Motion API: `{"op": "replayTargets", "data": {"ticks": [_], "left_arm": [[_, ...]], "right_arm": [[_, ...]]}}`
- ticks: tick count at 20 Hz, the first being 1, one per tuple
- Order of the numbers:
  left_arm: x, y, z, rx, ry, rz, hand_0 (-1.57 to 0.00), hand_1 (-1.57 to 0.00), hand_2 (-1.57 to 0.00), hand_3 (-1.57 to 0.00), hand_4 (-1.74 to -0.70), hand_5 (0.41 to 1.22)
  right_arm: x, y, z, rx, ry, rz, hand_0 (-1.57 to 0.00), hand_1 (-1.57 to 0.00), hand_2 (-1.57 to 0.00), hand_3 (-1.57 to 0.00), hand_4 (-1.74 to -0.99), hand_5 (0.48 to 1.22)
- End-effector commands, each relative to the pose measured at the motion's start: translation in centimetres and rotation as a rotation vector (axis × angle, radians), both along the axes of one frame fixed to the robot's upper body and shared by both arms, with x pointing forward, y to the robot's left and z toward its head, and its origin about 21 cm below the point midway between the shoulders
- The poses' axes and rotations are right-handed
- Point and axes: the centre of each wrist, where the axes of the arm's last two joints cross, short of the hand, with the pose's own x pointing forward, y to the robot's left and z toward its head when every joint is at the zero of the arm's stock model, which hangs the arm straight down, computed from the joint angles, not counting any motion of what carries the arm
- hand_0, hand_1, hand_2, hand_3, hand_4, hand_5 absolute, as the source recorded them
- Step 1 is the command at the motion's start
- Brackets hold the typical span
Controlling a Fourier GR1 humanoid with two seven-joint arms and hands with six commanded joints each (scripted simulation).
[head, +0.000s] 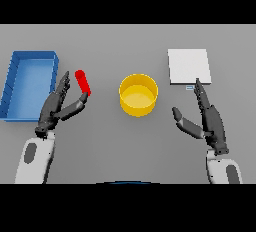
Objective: Pick up the red beaker and tilt it to pour out 1 green nut into yellow bowl. Pick up the yellow bowl and place it on the metallic measuring scale.
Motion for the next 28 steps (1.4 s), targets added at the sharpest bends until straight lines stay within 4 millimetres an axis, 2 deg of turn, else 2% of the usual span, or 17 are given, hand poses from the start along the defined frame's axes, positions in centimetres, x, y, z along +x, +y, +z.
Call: {"op": "replayTargets", "data": {"ticks": [1,4,9,11,17,21,22,24,25,26,28], "left_arm": [[0.2,0.0,-0.4,0.0,-0.011,-0.008,0.0,0.0,0.0,0.0,-1.18,0.64],[2.3,-0.7,-0.3,0.004,-0.027,-0.02,0.0,0.0,0.0,0.0,-1.18,0.637],[4.5,-1.0,-0.5,0.043,-0.034,-0.04,0.0,0.0,0.0,0.0,-1.2,0.657],[5.4,-1.9,-0.6,0.056,-0.02,-0.038,0.0,0.0,0.0,0.0,-1.2,0.663],[7.1,-2.7,-1.0,0.042,-0.025,-0.021,0.0,0.0,0.0,0.0,-1.23,0.687],[7.3,-3.0,-2.5,-0.054,-0.061,-0.004,0.0,0.0,-0.01,0.0,-1.3,0.719],[7.7,-2.9,-2.6,-0.065,-0.053,0.004,0.0,-0.01,-0.05,-0.04,-1.33,0.738],[8.0,-3.6,-2.8,-0.09,-0.061,0.019,-0.21,-0.23,-0.29,-0.25,-1.4,0.787],[8.0,-4.1,-3.0,-0.088,-0.068,0.031,-0.38,-0.41,-0.46,-0.52,-1.41,0.874],[8.1,-4.5,-3.1,-0.068,-0.068,0.056,-0.55,-0.59,-0.66,-0.73,-1.47,0.943],[8.1,-4.5,-3.1,0.008,-0.087,0.051,-0.92,-0.94,-0.99,-0.98,-1.56,1.043]], "right_arm": [[0.1,0.1,0.1,0.0,-0.005,0.003,0.0,0.0,0.0,0.0,-1.225,0.627],[0.0,0.0,0.1,-0.004,-0.008,0.0,0.0,0.0,0.0,0.0,-1.227,0.625],[-0.3,-0.3,0.1,0.001,0.004,-0.001,0.0,0.0,0.0,0.0,-1.227,0.63],[-0.1,-0.2,0.4,0.014,-0.003,-0.001,0.0,0.0,0.0,0.0,-1.231,0.633],[-0.3,0.3,0.3,0.008,0.001,-0.007,0.0,0.0,0.0,0.0,-1.242,0.642],[-0.5,-0.4,0.3,0.01,0.001,-0.022,0.0,0.0,0.0,0.0,-1.246,0.646],[-0.6,-0.1,0.3,0.015,0.002,-0.023,0.0,0.0,0.0,0.0,-1.244,0.644],[-0.2,-0.3,0.4,0.012,0.009,-0.022,0.0,0.0,0.0,0.0,-1.24,0.645],[-0.3,-0.5,0.6,0.003,-0.001,-0.018,0.0,0.0,0.0,0.0,-1.236,0.647],[-0.5,-0.7,0.3,0.006,0.005,-0.021,0.0,0.0,0.0,0.0,-1.237,0.648],[-0.7,-0.8,0.1,0.01,0.009,-0.023,0.0,0.0,0.0,0.0,-1.239,0.648]]}}
